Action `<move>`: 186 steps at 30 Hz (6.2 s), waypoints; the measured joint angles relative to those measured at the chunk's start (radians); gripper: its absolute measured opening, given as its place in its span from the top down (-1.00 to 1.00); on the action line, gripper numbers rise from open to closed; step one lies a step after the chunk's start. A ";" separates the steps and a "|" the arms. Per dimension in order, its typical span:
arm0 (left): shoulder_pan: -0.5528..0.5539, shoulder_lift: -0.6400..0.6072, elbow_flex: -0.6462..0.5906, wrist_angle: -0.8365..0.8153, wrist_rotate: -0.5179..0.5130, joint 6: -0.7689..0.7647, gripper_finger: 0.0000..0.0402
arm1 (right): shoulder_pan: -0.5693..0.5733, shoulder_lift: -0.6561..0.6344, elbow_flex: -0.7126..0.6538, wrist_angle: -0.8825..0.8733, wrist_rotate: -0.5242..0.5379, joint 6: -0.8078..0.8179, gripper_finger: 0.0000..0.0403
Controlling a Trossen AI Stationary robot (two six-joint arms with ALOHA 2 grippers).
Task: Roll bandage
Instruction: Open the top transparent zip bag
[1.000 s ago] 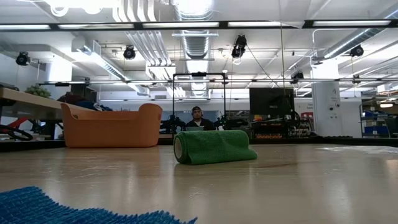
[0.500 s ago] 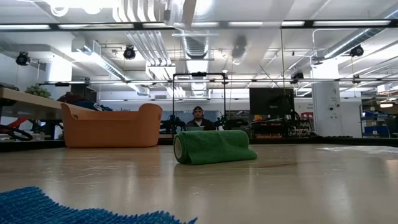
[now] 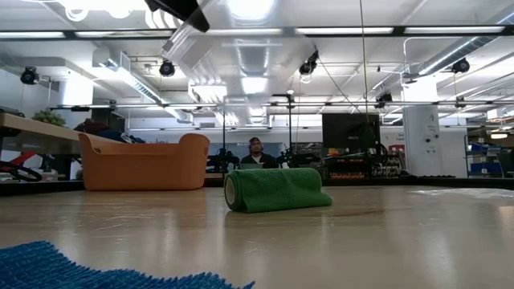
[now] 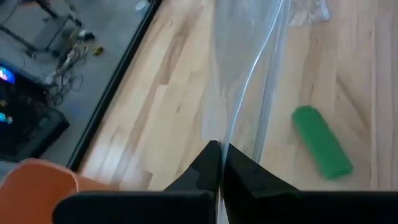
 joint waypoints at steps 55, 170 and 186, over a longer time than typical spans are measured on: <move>-0.055 0.006 -0.097 0.215 0.139 0.044 1.00 | 0.052 -0.310 -1.451 2.400 -0.304 -0.494 0.99; -0.045 0.006 -0.209 0.461 0.400 0.325 1.00 | 0.014 -0.147 -0.932 1.902 0.067 -0.467 0.75; -0.045 0.005 -0.209 0.464 0.400 0.327 1.00 | 0.009 -0.147 -0.931 1.854 0.070 -0.425 0.87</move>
